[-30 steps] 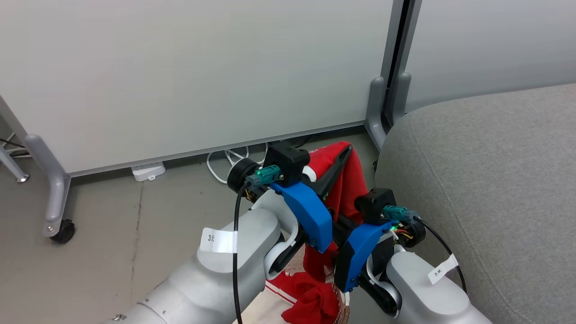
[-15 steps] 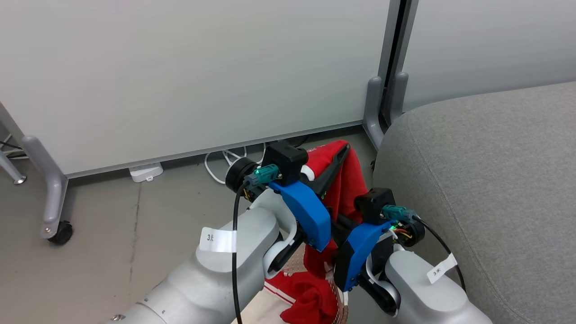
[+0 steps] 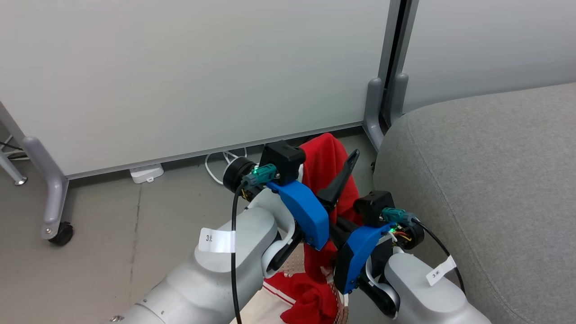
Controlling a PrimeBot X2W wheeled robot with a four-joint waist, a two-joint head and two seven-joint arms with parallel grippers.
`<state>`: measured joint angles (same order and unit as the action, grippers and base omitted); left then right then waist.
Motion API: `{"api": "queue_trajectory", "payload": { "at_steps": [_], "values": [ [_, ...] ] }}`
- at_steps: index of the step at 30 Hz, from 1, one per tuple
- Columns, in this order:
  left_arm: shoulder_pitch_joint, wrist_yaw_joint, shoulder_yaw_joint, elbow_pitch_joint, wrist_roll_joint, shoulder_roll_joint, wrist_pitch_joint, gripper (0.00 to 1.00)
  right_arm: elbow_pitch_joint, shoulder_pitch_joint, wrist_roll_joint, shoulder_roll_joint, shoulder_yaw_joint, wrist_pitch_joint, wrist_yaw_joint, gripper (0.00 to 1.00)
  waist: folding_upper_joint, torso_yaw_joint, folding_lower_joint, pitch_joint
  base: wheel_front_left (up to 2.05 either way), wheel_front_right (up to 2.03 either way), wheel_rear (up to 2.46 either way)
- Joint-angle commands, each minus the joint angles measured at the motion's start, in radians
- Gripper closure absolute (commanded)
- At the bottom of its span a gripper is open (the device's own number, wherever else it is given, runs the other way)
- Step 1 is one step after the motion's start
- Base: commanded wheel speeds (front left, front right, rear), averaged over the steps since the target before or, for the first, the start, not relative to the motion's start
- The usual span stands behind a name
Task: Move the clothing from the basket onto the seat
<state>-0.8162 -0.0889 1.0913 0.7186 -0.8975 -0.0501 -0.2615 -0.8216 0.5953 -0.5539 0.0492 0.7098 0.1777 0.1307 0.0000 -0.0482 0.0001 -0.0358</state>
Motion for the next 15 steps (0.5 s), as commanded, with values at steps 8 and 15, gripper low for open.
{"api": "queue_trajectory", "payload": {
  "at_steps": [8, 15],
  "values": [
    [0.020, -0.003, -0.005, 0.004, 0.014, 0.000, -0.005, 0.00, -0.018, 0.022, -0.012, 0.002, 0.002, 0.016, 0.000, 1.00, 0.0000, 0.001, -0.0001, -0.002, 0.00, 0.00, 0.00],
    [0.045, 0.003, -0.037, -0.002, 0.049, 0.000, -0.005, 0.00, -0.034, 0.021, -0.003, 0.002, -0.009, 0.026, 0.000, 1.00, 0.0000, 0.008, -0.0001, 0.000, 0.00, 0.00, 0.00]
  ]
}}
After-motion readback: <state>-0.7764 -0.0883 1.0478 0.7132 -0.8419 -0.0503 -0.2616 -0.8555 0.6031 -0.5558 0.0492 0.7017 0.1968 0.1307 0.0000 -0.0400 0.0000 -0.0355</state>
